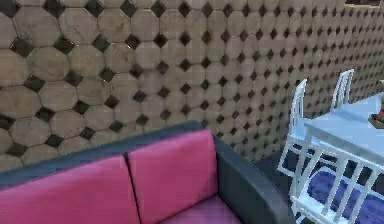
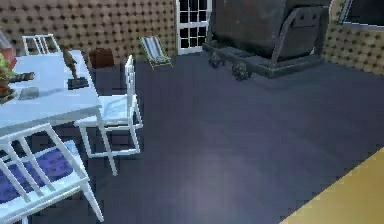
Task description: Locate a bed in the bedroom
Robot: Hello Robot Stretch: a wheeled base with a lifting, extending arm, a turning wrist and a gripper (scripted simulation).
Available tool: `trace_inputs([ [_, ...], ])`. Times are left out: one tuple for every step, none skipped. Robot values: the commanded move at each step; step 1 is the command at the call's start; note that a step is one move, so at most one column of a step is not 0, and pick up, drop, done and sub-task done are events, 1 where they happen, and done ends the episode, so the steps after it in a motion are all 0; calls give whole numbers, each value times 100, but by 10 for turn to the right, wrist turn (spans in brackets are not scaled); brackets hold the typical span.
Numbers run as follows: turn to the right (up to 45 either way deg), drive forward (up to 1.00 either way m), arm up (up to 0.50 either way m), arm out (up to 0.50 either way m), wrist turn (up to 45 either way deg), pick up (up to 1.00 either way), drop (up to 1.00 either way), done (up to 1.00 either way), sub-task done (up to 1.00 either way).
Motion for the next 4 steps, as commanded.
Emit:
trace_inputs([
  [450, 0, 0, 0, 0, 0, 0, 0, 0],
  [450, 0, 0, 0, 0, 0, 0, 0, 0],
  [450, 0, 0, 0, 0, 0, 0, 0, 0],
  [180, 0, 0, 0, 0, 0, 0, 0, 0],
])
